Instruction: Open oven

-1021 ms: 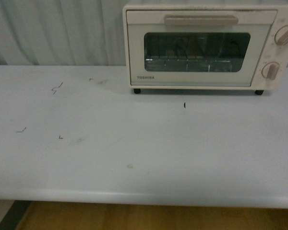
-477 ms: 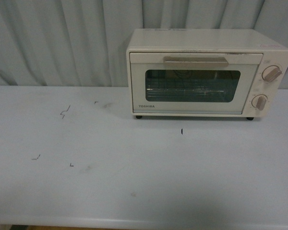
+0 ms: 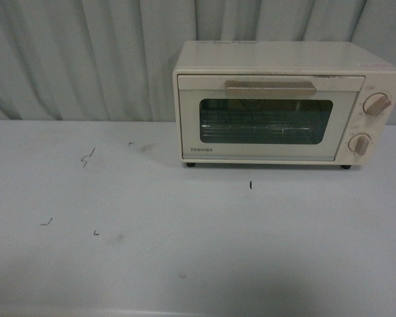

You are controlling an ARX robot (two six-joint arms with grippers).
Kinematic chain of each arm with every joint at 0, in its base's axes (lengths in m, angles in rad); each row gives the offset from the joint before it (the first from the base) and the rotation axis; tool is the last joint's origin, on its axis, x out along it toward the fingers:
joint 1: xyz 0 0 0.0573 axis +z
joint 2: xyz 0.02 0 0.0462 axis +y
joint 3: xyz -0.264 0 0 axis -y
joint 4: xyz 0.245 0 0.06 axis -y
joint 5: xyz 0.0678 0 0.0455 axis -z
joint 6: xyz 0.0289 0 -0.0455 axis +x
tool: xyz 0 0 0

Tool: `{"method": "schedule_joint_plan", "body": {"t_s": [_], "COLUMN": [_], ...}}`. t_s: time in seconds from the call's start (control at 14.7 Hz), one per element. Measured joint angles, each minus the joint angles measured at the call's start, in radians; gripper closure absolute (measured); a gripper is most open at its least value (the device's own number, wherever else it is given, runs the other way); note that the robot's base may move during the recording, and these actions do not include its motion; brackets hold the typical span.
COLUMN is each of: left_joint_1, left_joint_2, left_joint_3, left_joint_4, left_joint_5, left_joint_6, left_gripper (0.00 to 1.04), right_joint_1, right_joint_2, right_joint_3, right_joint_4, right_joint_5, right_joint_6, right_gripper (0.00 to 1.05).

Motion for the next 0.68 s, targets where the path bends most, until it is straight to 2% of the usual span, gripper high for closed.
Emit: {"method": "schedule_joint_plan", "body": {"t_s": [0.68], "left_joint_1": [0.0], "left_joint_2": [0.0], "left_joint_3": [0.0], "left_joint_4": [0.001], "left_joint_5": [0.0], "left_joint_6": [0.0], "left_gripper": [0.07], "right_joint_1": [0.0], "right_joint_2": [0.0], "right_joint_3": [0.0], "right_joint_4": [0.002], "right_joint_5": [0.0], "right_joint_6": [0.0], "right_gripper": [0.06]}}
